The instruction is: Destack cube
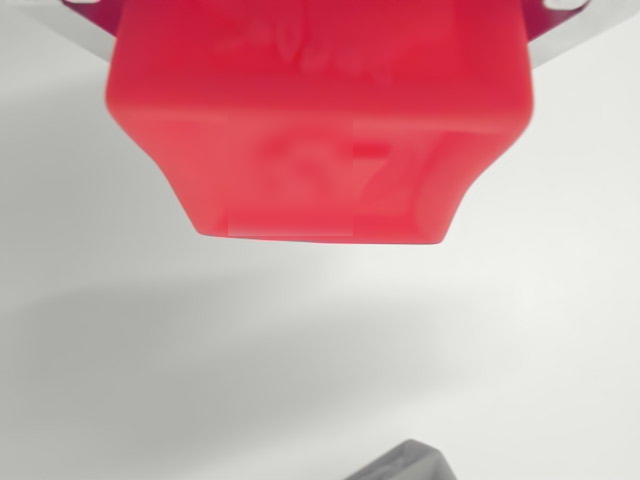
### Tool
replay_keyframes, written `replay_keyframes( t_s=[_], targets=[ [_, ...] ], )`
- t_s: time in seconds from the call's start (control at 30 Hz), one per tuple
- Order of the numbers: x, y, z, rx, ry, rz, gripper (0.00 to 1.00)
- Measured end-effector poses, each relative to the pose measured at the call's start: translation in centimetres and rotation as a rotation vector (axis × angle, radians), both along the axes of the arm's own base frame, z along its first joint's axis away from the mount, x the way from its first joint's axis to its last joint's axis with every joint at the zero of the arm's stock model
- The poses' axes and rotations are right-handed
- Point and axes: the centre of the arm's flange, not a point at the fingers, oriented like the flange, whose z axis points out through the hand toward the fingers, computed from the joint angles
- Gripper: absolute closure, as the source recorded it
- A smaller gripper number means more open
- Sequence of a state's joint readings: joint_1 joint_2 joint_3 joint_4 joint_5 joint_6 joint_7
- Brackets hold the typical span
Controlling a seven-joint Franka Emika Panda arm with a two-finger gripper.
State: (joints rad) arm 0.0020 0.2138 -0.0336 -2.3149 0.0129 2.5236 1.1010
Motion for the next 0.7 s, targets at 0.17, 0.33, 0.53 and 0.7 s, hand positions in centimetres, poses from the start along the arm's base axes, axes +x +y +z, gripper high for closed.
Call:
replay_keyframes(
  t_s=[0.17,0.33,0.53,0.7],
  targets=[
    [-1.0,0.0,-0.1,0.000,0.001,-0.044,1.00],
    [-2.0,0.1,-0.2,0.001,0.000,-0.092,1.00],
    [-3.1,0.1,-0.4,0.001,0.000,-0.140,1.00],
    [-4.0,0.1,-0.5,0.001,0.000,-0.185,1.00]
  ],
)
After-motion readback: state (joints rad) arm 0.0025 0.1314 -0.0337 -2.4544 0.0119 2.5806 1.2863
